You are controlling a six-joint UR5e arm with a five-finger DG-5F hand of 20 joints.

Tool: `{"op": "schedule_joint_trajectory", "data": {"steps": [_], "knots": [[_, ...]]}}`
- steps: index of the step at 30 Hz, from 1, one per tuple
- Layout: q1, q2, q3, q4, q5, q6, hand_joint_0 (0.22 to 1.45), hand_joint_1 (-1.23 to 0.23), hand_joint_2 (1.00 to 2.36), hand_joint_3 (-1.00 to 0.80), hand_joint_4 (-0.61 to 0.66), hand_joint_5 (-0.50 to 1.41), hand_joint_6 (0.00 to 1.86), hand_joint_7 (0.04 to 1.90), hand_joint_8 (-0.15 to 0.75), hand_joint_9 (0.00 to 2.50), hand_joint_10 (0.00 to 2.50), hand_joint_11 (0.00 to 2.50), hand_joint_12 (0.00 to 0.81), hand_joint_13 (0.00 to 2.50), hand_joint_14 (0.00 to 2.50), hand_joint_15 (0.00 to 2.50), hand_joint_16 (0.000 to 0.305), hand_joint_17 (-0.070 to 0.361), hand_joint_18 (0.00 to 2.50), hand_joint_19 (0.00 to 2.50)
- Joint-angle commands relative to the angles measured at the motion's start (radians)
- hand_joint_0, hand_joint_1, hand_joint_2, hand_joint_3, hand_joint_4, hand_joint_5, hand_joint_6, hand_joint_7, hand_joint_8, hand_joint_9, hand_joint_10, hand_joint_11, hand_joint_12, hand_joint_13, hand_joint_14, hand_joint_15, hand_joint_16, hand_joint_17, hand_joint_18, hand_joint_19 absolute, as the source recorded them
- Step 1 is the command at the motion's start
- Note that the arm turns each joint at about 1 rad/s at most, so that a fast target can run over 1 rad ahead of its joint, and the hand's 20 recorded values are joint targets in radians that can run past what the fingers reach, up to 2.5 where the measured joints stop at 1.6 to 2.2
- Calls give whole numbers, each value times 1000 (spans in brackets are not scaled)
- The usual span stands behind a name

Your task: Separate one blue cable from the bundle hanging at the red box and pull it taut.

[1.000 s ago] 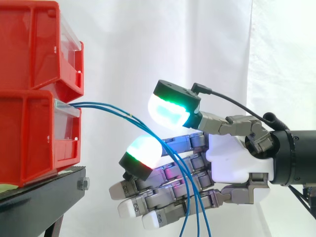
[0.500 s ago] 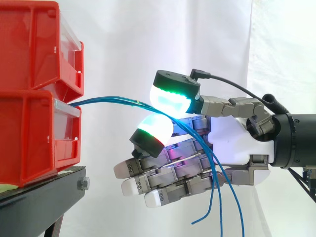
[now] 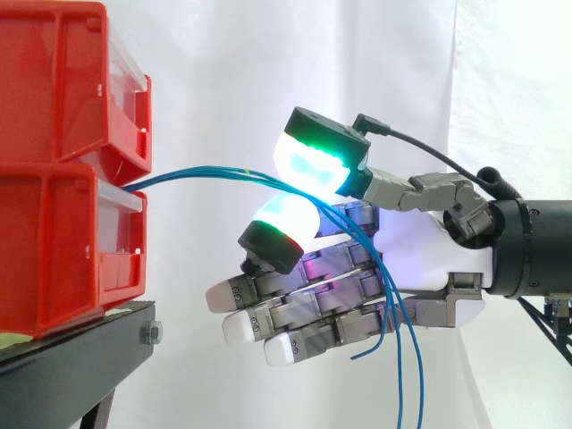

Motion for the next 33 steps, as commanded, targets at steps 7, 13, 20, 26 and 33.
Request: {"op": "schedule_joint_trajectory", "data": {"steps": [7, 13, 20, 26, 33], "knots": [[-1, 0, 0, -3, -3, 1, 574, -830, 1000, -500, 214, -176, 906, 1217, 338, 638, 2, 86, 312, 691, 9, 219, 38, 87, 555, 502], [1, 0, 0, -2, -2, 2, 509, -863, 1000, -500, 218, -167, 902, 1217, 352, 657, 3, 79, 327, 709, 9, 214, 41, 92, 577, 499], [-1, 0, 0, -2, -2, 1, 425, -854, 1000, -500, 231, -166, 893, 1180, 380, 666, 3, 77, 358, 721, 8, 207, 48, 109, 617, 477], [-1, 0, 0, -2, -2, 1, 461, -481, 1000, -500, 229, -175, 849, 1126, 379, 647, 0, 32, 365, 708, 8, 200, 48, 107, 593, 499], [1, 0, 0, -2, -2, 4, 588, -694, 1027, -169, 189, -224, 883, 1180, 341, 564, 1, 75, 334, 667, 10, 228, 42, 96, 526, 522]]}}
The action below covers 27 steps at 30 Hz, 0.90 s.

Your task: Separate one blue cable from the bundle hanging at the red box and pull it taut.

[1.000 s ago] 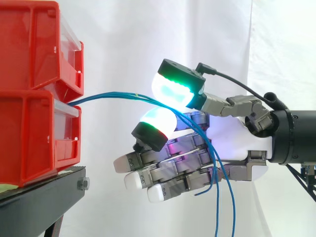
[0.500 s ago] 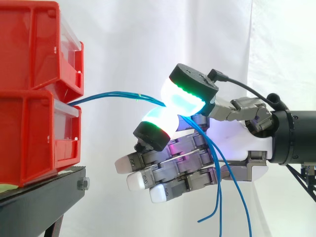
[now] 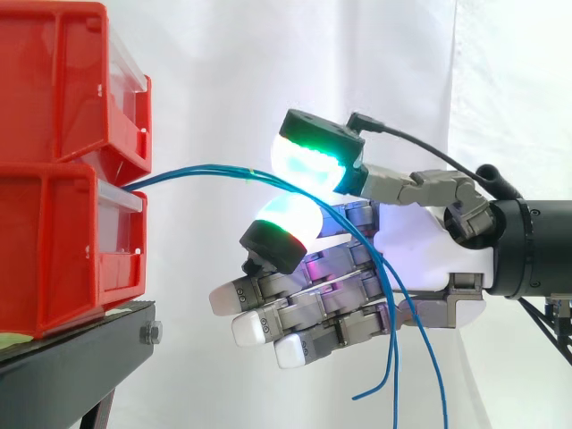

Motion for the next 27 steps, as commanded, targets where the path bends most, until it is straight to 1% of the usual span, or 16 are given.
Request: {"op": "schedule_joint_trajectory", "data": {"steps": [1, 3, 5, 6, 8, 10, 13, 14, 15, 20, 23, 25, 27], "knots": [[-1, 0, 0, 0, 0, 2, 594, -717, 1026, -162, 193, -225, 883, 1192, 339, 559, 1, 80, 334, 666, 10, 225, 43, 96, 524, 516], [-2, 0, 0, 0, 0, 2, 617, -753, 1025, -184, 195, -232, 889, 1172, 334, 544, 3, 83, 335, 663, 9, 224, 42, 95, 521, 515], [-2, -1, 0, 0, 0, 2, 666, -791, 1018, -295, 190, -237, 893, 1138, 335, 539, 3, 89, 331, 666, 9, 222, 42, 95, 523, 498], [-2, -1, 0, 0, 0, 2, 698, -797, 1007, -431, 199, -237, 894, 1131, 334, 536, 0, 85, 326, 674, 9, 223, 42, 94, 534, 496], [-2, -1, 0, 0, 0, 2, 696, -794, 1000, -500, 199, -230, 899, 1126, 339, 566, 3, 89, 323, 693, 9, 219, 40, 91, 550, 499], [-2, 0, 0, 0, 0, 2, 670, -787, 1000, -500, 197, -218, 898, 1130, 339, 596, 4, 107, 321, 702, 9, 225, 40, 90, 553, 498], [-1, 0, 0, 0, 0, 2, 594, -763, 1000, -500, 202, -210, 893, 1136, 346, 619, 4, 102, 324, 711, 9, 224, 40, 89, 563, 512], [-1, 0, 0, 0, 0, 2, 545, -726, 1000, -500, 206, -202, 888, 1137, 360, 649, 4, 107, 334, 718, 9, 224, 41, 92, 575, 512], [-1, 0, 0, 0, 2, 0, 522, -677, 1000, -500, 215, -198, 886, 1139, 367, 661, 3, 115, 342, 728, 9, 225, 42, 95, 588, 505], [2, 0, 0, -2, 3, 0, 500, -629, 1000, -500, 218, -195, 873, 1116, 373, 666, 3, 117, 352, 732, 9, 224, 44, 100, 600, 500], [4, -1, 0, -2, 5, 2, 497, -640, 1000, -500, 219, -197, 859, 1118, 373, 665, 4, 116, 353, 730, 9, 233, 45, 102, 601, 501], [2, 0, 0, -2, 5, 2, 498, -698, 1000, -500, 213, -201, 855, 1121, 371, 661, 3, 110, 353, 730, 9, 230, 45, 101, 599, 501], [4, -1, 0, -2, 5, 2, 539, -770, 1000, -500, 197, -207, 852, 1132, 354, 643, 4, 118, 342, 721, 10, 242, 43, 97, 572, 507]]}}
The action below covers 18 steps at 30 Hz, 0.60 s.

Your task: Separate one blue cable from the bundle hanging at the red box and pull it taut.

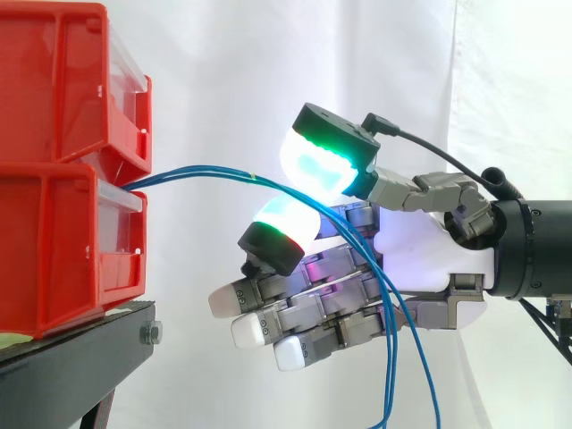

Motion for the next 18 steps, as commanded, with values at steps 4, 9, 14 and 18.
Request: {"op": "schedule_joint_trajectory", "data": {"steps": [4, 9, 14, 18], "knots": [[1, 0, 0, 0, 0, 0, 635, -798, 1002, -475, 182, -218, 856, 1134, 340, 626, 4, 115, 329, 709, 10, 240, 41, 92, 554, 508], [1, -1, 0, 1, 0, 0, 613, -693, 1025, -203, 159, -234, 868, 1128, 332, 629, 5, 156, 326, 710, 10, 242, 42, 95, 542, 513], [2, -1, 0, 3, 0, 2, 581, -573, 1024, -194, 148, -225, 828, 1121, 335, 647, 3, 110, 334, 703, 10, 240, 44, 99, 531, 517], [4, -1, 0, 4, 0, 6, 588, -472, 1023, -184, 152, -187, 735, 1138, 330, 645, 2, 65, 334, 691, 10, 243, 44, 99, 512, 527]]}}
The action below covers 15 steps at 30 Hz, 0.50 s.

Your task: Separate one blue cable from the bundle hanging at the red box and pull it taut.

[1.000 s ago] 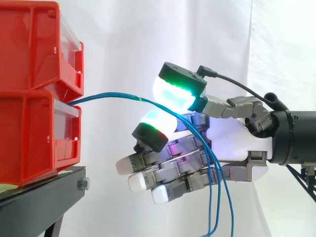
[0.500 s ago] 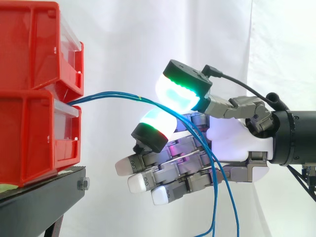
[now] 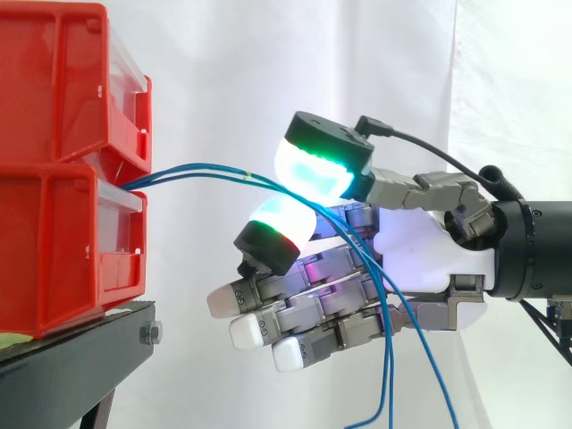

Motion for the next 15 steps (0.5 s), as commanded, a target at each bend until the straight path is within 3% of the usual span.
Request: {"op": "schedule_joint_trajectory", "data": {"steps": [1, 5, 10, 13, 15], "knots": [[1, 0, -1, 1, 0, 2, 592, -454, 1024, -179, 145, -175, 706, 1177, 329, 646, 0, 49, 333, 689, 10, 240, 44, 99, 507, 532], [1, 0, -1, 1, 0, 2, 601, -434, 1026, -135, 157, -145, 637, 1229, 331, 656, 0, 54, 331, 687, 11, 255, 44, 98, 501, 539], [1, 0, -1, 1, 2, 2, 607, -605, 1031, -86, 156, -130, 574, 1296, 328, 666, 4, 90, 328, 708, 11, 257, 43, 96, 514, 539], [1, 0, -1, 1, 2, 2, 615, -700, 1026, -163, 138, -156, 624, 1277, 327, 668, 5, 137, 327, 712, 12, 255, 43, 96, 528, 530], [1, 0, -1, 1, 2, 2, 590, -730, 1011, -382, 149, -189, 751, 1102, 334, 682, 5, 151, 327, 720, 10, 252, 42, 95, 546, 527]]}}
